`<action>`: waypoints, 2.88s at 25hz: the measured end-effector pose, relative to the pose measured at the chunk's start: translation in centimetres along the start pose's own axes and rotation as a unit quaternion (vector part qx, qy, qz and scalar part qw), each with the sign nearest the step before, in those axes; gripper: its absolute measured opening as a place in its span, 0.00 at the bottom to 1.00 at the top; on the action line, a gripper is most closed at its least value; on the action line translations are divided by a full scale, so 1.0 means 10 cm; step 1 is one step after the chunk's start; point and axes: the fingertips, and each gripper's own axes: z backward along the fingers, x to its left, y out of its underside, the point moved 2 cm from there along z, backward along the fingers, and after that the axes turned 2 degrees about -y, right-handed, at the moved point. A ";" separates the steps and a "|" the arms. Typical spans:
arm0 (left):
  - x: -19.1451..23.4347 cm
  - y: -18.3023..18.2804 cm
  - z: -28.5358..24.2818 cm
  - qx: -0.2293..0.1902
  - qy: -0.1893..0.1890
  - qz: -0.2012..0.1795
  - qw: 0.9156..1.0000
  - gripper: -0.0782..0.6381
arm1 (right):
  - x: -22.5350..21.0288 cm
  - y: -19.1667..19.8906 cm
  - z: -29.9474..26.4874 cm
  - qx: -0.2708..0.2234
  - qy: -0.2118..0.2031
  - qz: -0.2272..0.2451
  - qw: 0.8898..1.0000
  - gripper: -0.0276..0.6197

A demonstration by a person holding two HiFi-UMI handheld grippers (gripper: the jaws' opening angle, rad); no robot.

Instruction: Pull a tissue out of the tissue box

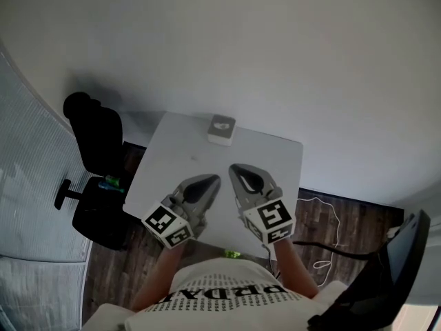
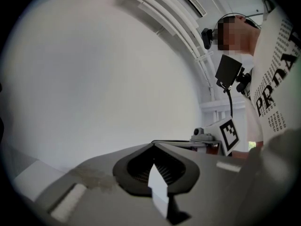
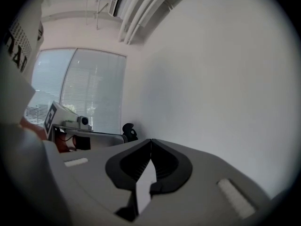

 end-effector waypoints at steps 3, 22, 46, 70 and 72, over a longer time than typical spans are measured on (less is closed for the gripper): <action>0.07 -0.01 -0.21 0.001 -0.004 0.000 1.000 0.09 | -0.22 -0.02 -0.07 -0.004 -0.006 0.000 1.000 0.06; 0.63 0.17 -0.49 0.031 0.009 0.013 0.999 0.10 | -0.46 0.25 -0.59 0.047 -0.002 0.006 0.999 0.14; 1.99 0.94 -1.08 0.079 -0.015 0.039 0.996 0.10 | -1.30 1.17 -1.83 0.139 0.019 -0.018 0.990 0.16; 3.15 1.79 -1.31 0.100 -0.079 0.061 0.990 0.10 | -1.72 2.15 -2.71 0.200 0.012 -0.027 0.979 0.17; 3.21 1.83 -1.34 0.099 -0.083 0.060 0.990 0.10 | -1.75 2.21 -2.75 0.206 0.012 -0.026 0.978 0.18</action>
